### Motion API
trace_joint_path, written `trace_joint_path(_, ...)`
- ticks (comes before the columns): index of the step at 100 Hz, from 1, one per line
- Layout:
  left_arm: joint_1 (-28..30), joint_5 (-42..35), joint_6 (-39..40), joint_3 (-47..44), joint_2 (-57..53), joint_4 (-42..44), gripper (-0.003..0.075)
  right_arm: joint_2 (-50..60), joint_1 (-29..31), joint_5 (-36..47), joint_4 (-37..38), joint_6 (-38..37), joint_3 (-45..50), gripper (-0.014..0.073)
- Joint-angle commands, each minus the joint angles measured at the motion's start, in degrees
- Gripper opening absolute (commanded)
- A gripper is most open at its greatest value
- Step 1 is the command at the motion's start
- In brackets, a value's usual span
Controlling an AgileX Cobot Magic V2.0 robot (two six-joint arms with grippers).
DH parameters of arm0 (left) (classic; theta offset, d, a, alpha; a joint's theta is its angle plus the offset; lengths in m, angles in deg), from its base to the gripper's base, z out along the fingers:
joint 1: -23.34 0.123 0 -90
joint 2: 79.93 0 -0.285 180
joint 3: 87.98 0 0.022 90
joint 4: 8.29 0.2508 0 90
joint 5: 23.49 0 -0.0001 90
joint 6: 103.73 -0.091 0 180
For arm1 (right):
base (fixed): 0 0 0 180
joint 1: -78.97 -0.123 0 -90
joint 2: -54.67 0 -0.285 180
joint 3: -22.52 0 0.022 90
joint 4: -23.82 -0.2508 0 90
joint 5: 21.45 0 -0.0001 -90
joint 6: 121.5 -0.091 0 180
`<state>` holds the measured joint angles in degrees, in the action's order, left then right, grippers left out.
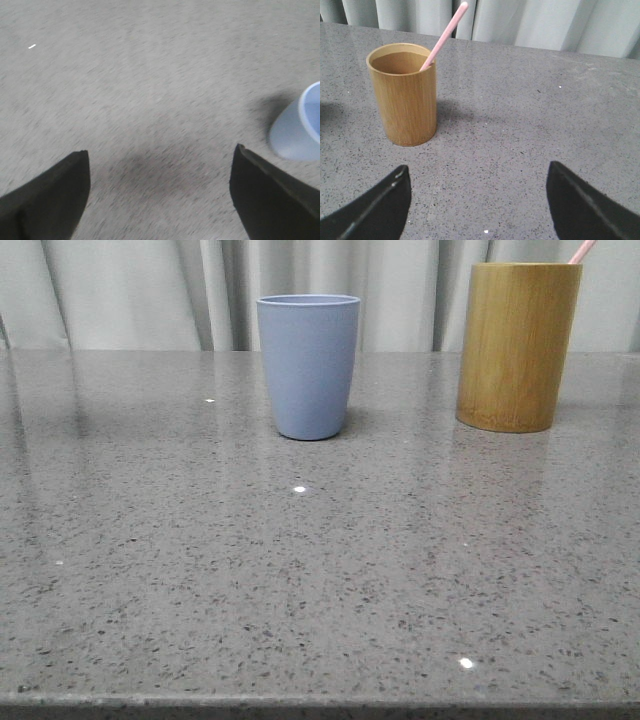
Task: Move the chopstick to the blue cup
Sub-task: 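Open the left gripper and withdraw it from the blue cup, then grasp the pink stick in the bamboo cup with the right gripper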
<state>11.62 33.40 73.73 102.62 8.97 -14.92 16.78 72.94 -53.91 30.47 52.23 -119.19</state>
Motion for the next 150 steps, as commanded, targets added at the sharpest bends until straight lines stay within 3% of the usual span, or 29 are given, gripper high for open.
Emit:
trace_joint_path(1, 1.8, -6.8, 0.4, -6.3, -8.5, -0.7, 0.0558, -0.6, 0.3, 5.0, 0.6, -0.1, -2.1, 0.0561)
trace_joint_path(27, 4.8, -14.7, 0.8, -31.0, -27.2, -1.0, 0.0558, -0.6, 0.3, 5.1, 0.6, -0.1, -2.1, 0.0561)
trace_joint_path(48, 4.8, -16.1, 0.8, -40.5, -38.5, -1.8, 0.0558, -0.6, 0.3, 6.4, 0.6, -0.1, -2.1, 0.0561)
trace_joint_path(69, 4.8, -16.3, 0.8, -41.7, -42.1, -1.8, 0.0558, -2.0, 0.3, 13.4, -1.2, -0.2, -2.0, 0.0561)
trace_joint_path(103, 4.8, -16.3, 0.8, -41.7, -41.9, -1.8, 0.0558, -15.6, 0.2, 33.3, -14.3, -0.2, -1.6, 0.0561)
trace_joint_path(121, 4.8, -16.3, 0.8, -41.7, -41.9, -1.8, 0.0558, -23.7, 0.2, 44.9, -15.3, -0.7, -1.6, 0.0561)
trace_joint_path(150, 4.8, -16.3, 0.8, -41.7, -41.9, -1.8, 0.0557, -36.4, 0.1, 64.4, -15.2, -9.4, -1.6, 0.0561)
